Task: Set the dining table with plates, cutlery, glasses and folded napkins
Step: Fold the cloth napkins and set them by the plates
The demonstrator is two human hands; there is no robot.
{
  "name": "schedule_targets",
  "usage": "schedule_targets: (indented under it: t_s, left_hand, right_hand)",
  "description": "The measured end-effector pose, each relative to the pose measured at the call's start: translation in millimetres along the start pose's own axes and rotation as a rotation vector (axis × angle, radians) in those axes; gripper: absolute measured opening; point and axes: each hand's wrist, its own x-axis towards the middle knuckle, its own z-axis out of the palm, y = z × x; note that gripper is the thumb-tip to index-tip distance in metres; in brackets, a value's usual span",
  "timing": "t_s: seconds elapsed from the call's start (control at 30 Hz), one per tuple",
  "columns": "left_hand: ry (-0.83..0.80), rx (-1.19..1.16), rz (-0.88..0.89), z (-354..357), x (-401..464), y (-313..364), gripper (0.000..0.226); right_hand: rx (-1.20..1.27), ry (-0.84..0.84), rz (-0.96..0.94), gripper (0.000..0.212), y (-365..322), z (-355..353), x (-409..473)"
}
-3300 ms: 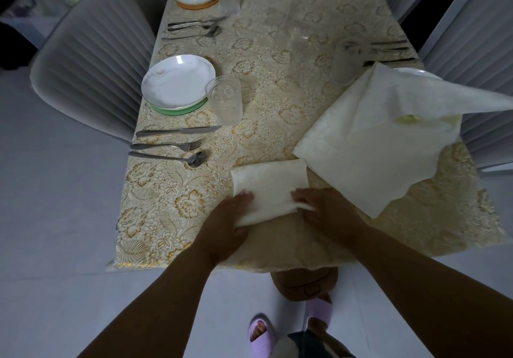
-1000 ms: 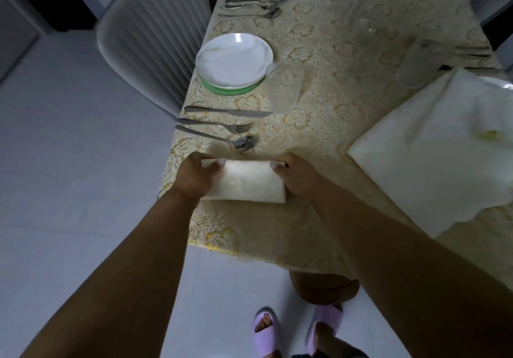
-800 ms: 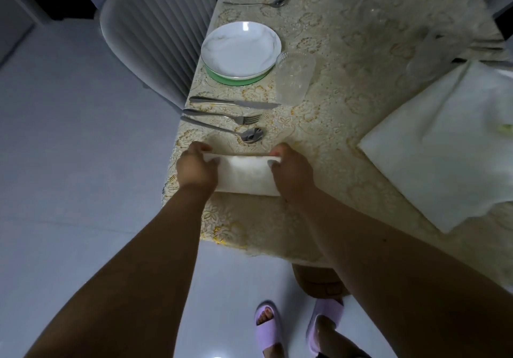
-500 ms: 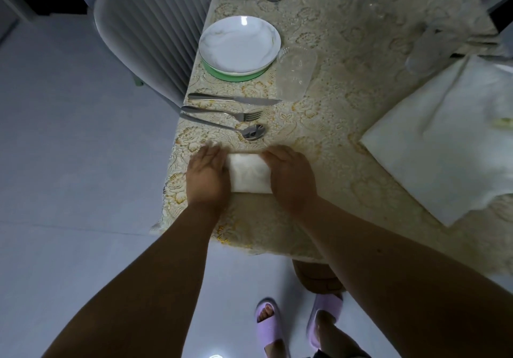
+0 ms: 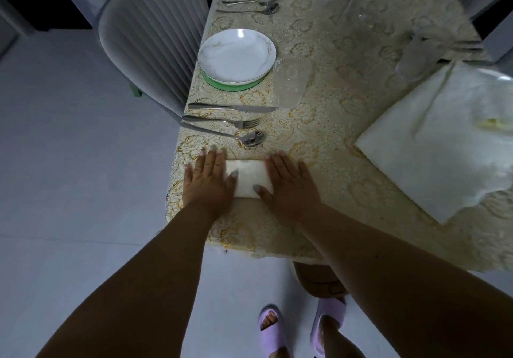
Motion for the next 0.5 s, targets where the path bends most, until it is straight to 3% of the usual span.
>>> schedule_targets:
  t_s: [0.13, 0.5]
  left_hand:
    - [0.016, -0.042, -0.021, -12.0, -2.6, 0.5, 0.065]
    - [0.121, 0.042, 0.022, -38.1, -17.0, 33.6, 0.061]
  right_hand:
    - [0.050, -0.025, 0.016, 0.101, 1.7, -12.8, -0.5]
    - [0.128, 0.102, -0.009, 0.089, 6.3, -22.6, -17.8]
